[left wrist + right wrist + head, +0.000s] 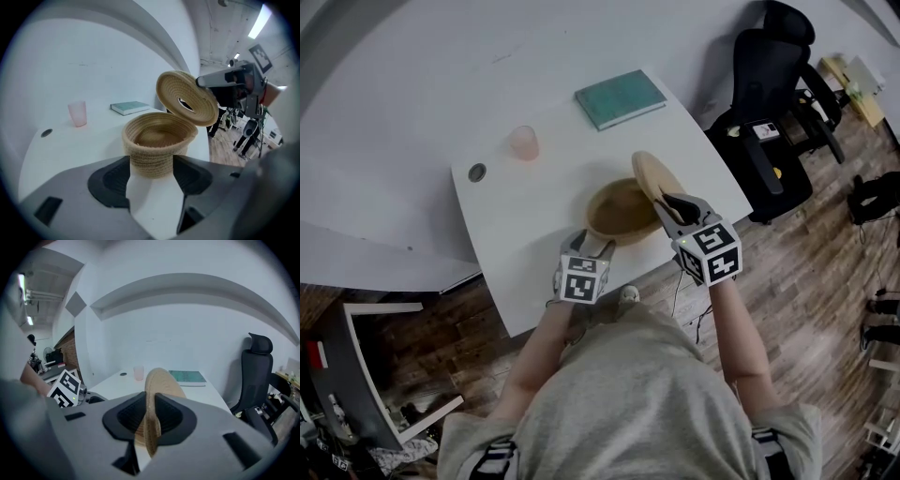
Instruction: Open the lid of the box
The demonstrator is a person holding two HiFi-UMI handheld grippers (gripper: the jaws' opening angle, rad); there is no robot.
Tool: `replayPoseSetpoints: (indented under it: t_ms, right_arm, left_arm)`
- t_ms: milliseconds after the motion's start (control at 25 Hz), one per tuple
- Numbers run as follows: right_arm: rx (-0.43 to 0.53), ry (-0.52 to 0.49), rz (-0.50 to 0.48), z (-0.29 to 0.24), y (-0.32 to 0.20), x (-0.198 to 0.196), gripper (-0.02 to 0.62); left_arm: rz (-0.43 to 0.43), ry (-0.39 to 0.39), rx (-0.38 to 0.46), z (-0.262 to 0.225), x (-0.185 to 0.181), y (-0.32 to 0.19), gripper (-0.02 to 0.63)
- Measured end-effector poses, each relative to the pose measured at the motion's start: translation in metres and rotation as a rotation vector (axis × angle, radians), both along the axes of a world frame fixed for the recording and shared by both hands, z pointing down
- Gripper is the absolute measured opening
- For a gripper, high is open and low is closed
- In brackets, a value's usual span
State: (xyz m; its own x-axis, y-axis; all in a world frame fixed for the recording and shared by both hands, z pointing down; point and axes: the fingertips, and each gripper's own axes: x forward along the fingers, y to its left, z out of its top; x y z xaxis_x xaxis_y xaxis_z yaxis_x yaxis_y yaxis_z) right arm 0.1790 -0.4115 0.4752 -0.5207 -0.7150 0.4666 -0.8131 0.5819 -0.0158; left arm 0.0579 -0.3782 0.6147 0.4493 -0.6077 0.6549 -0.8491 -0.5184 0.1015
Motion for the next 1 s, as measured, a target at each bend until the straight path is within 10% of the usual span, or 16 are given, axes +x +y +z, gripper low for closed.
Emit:
replayPoseSetpoints:
  t_ms: [1000]
  right_arm:
    - [0.048, -0.154, 0.256, -0.023, 0.119, -0.018, 0.066]
  left_arm:
    - [-0.051, 0.13, 0.198, -0.094, -0.064, 0.074, 0.038]
